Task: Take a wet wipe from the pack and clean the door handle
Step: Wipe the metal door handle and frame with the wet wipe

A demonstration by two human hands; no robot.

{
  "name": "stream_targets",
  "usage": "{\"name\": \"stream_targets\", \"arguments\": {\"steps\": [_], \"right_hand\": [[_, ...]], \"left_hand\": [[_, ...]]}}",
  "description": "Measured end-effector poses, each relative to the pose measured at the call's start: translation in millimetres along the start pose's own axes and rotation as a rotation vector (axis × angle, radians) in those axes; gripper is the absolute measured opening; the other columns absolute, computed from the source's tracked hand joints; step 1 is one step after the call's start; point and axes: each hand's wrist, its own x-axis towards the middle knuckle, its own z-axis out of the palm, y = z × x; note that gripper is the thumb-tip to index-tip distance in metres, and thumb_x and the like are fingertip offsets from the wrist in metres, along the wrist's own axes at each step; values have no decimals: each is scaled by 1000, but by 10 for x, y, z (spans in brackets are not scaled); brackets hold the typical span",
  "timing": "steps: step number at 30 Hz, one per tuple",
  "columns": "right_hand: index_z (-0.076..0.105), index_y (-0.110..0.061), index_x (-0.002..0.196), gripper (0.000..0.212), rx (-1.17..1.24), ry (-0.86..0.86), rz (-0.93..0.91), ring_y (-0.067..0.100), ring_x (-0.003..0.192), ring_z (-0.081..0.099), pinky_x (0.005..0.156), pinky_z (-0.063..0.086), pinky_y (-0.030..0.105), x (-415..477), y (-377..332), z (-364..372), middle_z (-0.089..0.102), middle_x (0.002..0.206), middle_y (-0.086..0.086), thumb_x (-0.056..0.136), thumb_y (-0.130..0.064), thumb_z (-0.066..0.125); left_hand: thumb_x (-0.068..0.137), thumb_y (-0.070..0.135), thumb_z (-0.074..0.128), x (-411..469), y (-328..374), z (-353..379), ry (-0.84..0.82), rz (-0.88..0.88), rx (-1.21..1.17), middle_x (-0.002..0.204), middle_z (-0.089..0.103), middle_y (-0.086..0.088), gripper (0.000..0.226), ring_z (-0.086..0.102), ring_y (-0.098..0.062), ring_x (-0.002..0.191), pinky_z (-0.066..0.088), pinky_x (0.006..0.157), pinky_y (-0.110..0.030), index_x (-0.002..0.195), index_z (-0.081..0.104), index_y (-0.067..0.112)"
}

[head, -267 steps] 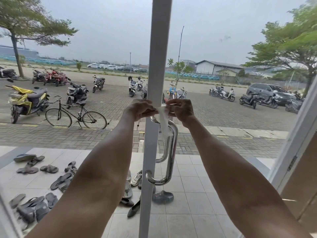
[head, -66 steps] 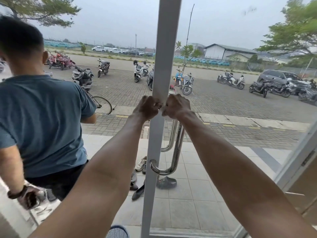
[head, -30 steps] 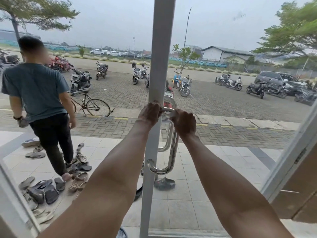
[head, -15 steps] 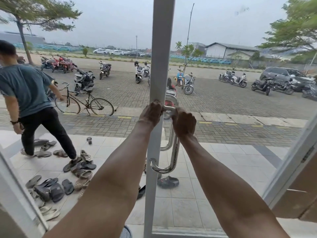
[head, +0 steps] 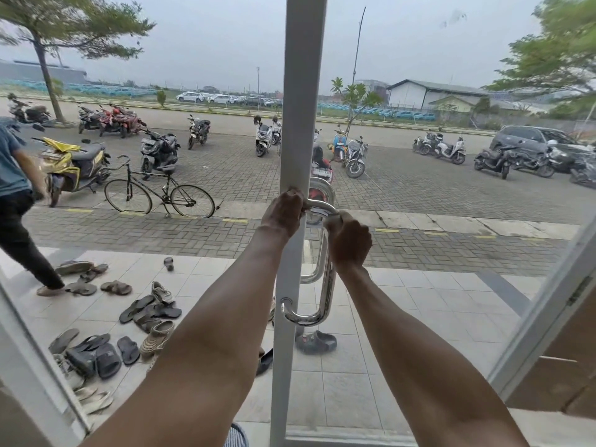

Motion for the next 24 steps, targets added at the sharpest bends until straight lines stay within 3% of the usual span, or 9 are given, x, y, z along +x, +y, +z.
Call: {"name": "stream_targets", "arguments": {"steps": [4, 7, 10, 13, 16, 18, 21, 24], "right_hand": [[69, -15, 92, 10, -281, -147, -426, 31, 76, 70, 66, 53, 35, 276, -278, -54, 73, 82, 11, 89, -18, 59], [68, -15, 100, 13, -316, -191, -522, 30, 80, 71, 72, 56, 38, 312, -312, -29, 73, 88, 9, 92, -17, 57], [65, -13, 105, 15, -200, -39, -399, 29, 81, 71, 69, 58, 37, 155, -169, 52, 74, 93, 7, 92, -20, 60], [67, -12, 102, 20, -56, 83, -122, 34, 74, 70, 64, 56, 37, 4, 19, 112, 74, 82, 13, 88, -26, 66], [73, -9, 89, 27, 75, 85, 126, 34, 68, 69, 60, 49, 31, -182, 146, 193, 72, 75, 16, 82, -35, 70], [75, -10, 83, 25, 158, 35, 281, 35, 73, 69, 62, 48, 31, -315, 212, 257, 73, 78, 16, 80, -34, 70], [76, -12, 81, 20, 173, -64, 366, 36, 79, 68, 63, 47, 32, -438, 282, 288, 73, 81, 17, 79, -30, 68], [75, -11, 77, 17, 167, -35, 330, 35, 75, 68, 60, 42, 28, -329, 255, 247, 72, 77, 17, 77, -27, 70]], "left_hand": [[89, 0, 61, 2, -12, -1, 11, 1, -11, 110, 66, -19, 19, 65, -32, 102, 50, 90, -33, 108, 60, -1], [89, -5, 58, -3, -32, 14, 26, 4, -5, 109, 66, -20, 21, 66, -34, 101, 51, 89, -33, 109, 59, -3], [89, 2, 62, -8, -41, 21, 43, 12, -22, 112, 67, -19, 22, 66, -34, 102, 51, 91, -35, 111, 58, -1], [88, 6, 65, -8, -55, 17, 32, 27, -16, 111, 68, -17, 23, 66, -31, 102, 50, 90, -33, 110, 60, 0], [87, 6, 66, -1, -73, 20, 46, 25, -52, 112, 68, -14, 21, 66, -28, 103, 51, 92, -33, 108, 63, 2], [88, 6, 66, -6, -63, 16, 39, 15, -59, 112, 69, -14, 21, 66, -28, 103, 52, 94, -35, 108, 63, 2], [88, 5, 64, -3, -49, 9, 26, 3, -54, 111, 69, -15, 20, 66, -28, 102, 52, 94, -36, 108, 64, 2], [89, 4, 62, 11, -33, 5, 19, -23, -50, 109, 68, -17, 20, 66, -30, 101, 52, 92, -38, 109, 64, 1]]}}
